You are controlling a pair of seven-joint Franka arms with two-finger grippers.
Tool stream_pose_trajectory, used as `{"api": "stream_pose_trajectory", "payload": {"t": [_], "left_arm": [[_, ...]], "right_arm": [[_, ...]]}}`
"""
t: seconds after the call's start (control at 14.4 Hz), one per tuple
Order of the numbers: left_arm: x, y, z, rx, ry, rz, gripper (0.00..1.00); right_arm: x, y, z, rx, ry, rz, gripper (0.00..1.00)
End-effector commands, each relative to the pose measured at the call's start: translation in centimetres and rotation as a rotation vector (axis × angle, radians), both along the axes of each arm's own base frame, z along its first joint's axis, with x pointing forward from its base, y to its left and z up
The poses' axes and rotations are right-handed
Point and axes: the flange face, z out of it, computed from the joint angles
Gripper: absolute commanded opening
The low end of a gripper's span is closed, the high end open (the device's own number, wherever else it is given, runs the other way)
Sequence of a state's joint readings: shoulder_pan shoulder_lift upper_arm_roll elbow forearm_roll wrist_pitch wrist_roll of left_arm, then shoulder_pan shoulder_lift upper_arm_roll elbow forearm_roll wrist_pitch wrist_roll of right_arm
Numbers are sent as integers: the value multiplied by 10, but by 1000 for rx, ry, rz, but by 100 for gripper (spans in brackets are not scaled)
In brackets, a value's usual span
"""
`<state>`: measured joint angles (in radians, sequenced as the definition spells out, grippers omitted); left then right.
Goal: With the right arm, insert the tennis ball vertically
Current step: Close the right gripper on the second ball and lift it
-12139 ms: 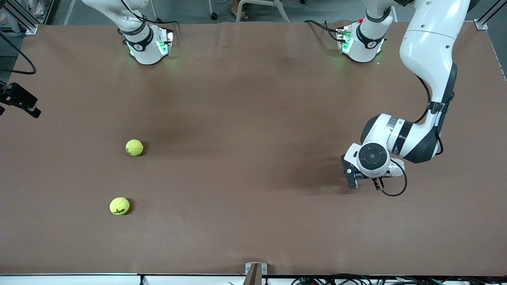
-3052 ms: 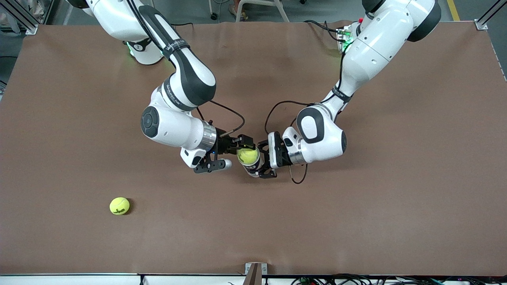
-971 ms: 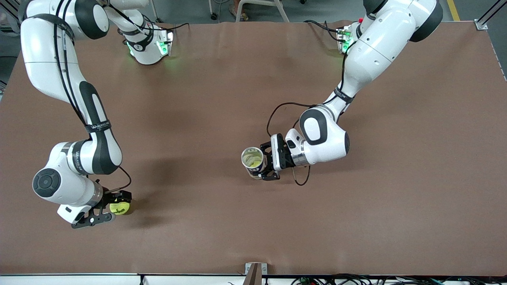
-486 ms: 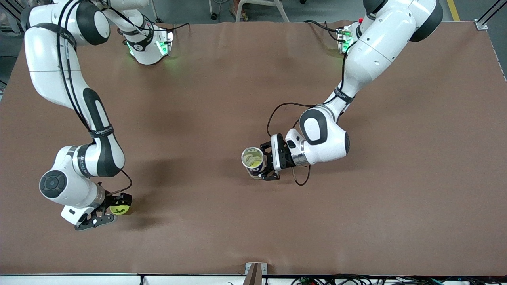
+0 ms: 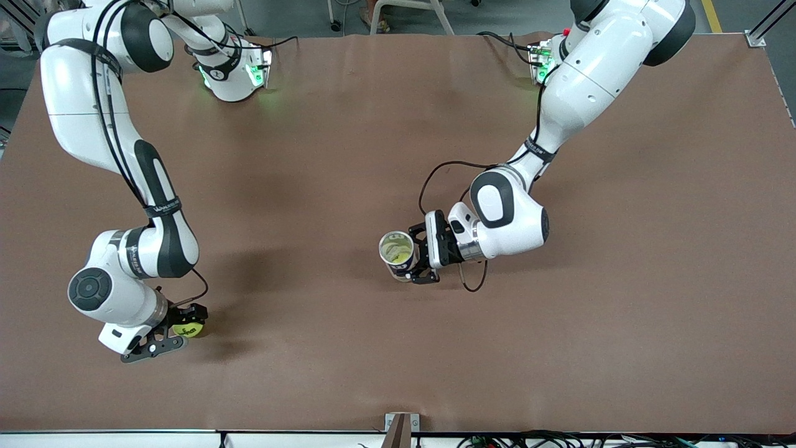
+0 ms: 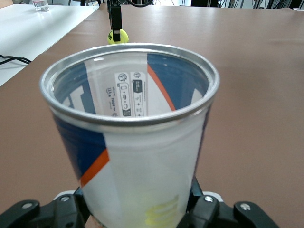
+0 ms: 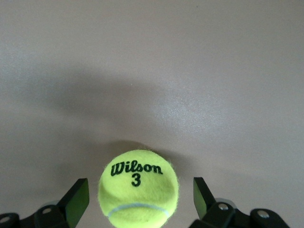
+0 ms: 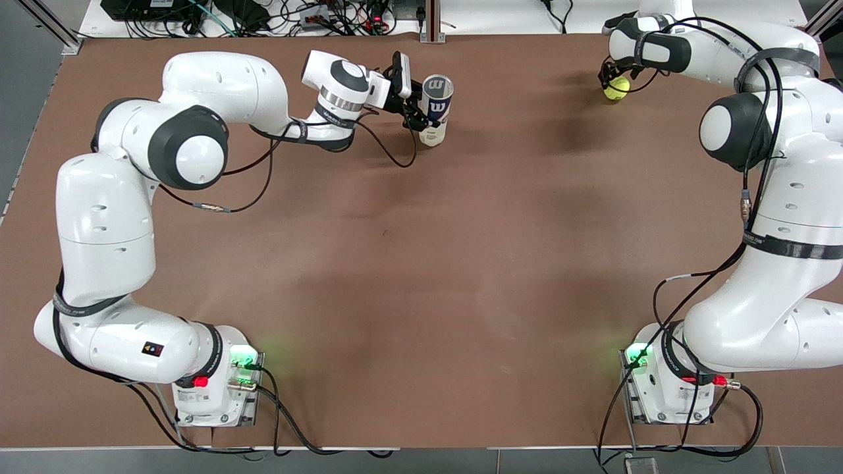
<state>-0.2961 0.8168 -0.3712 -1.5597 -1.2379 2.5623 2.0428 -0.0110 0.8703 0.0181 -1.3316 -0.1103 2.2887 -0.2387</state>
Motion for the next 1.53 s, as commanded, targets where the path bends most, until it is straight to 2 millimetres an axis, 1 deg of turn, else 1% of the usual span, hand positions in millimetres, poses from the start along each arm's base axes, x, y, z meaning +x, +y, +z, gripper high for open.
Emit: {"api": "stream_pose_trajectory", "payload": {"t": [0.0,0.21,0.62,0.76,0.9,1.25,1.39,1.46], "left_arm": [[1,3,-3,7,-14,-10,77],[1,5,-4,9,-12,-8,77],[0,2,-3,7,-13,-11,77],[2,5,-4,8,-10,-5,77],[7,8,0,1,-14,6,77],[7,9,0,3,-16,4,77],[6,9,0,4,-17,3,77],[7,9,1,3,-19,3,77]], "right_arm": [[3,-3,0,-27,-13,28,94],[2,-1,-3,-34,-31,40,93],[1,-1,-5,-31,-28,29,93],[1,1,-5,-30,-28,31,93],[-1,4,-9,-30,-20,36,93],[-2,7,-10,-34,-18,48,90],[-2,6,-11,-56,-19,64,83],[-2,6,-11,-57,-18,71,77]]}}
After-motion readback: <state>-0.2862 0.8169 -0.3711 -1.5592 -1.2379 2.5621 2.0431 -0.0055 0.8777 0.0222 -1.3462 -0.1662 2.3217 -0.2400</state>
